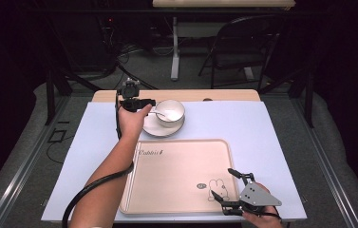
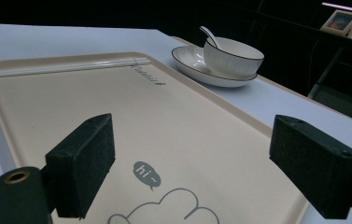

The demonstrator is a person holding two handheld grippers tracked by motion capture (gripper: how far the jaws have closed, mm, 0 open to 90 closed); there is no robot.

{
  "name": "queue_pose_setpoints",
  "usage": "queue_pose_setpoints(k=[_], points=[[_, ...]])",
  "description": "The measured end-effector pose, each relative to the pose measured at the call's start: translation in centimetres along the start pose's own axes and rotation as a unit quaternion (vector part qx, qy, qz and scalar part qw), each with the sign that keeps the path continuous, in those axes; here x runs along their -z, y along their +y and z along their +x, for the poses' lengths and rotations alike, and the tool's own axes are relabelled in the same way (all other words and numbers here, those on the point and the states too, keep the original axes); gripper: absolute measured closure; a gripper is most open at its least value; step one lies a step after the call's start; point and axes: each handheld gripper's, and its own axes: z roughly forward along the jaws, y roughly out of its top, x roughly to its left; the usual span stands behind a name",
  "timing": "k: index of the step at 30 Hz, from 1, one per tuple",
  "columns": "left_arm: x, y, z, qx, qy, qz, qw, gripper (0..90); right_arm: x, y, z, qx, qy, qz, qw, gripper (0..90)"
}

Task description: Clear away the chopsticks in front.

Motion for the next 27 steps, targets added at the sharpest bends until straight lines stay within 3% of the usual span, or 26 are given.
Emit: queue_pose_setpoints(k=[15, 27], points=[[-2.8, -0.2, -1.3, 0.019, -0.007, 0.005, 0.9998, 31.7, 0.0, 0.0, 0.0, -0.002, 0.001, -0.002, 1.0000, 13.5], [-4.7, -1.5, -0.7, 0.035, -0.007, 0.016, 0.9993, 31.7, 0.0, 0.0, 0.0, -0.001, 0.003, -0.003, 1.0000, 13.5]])
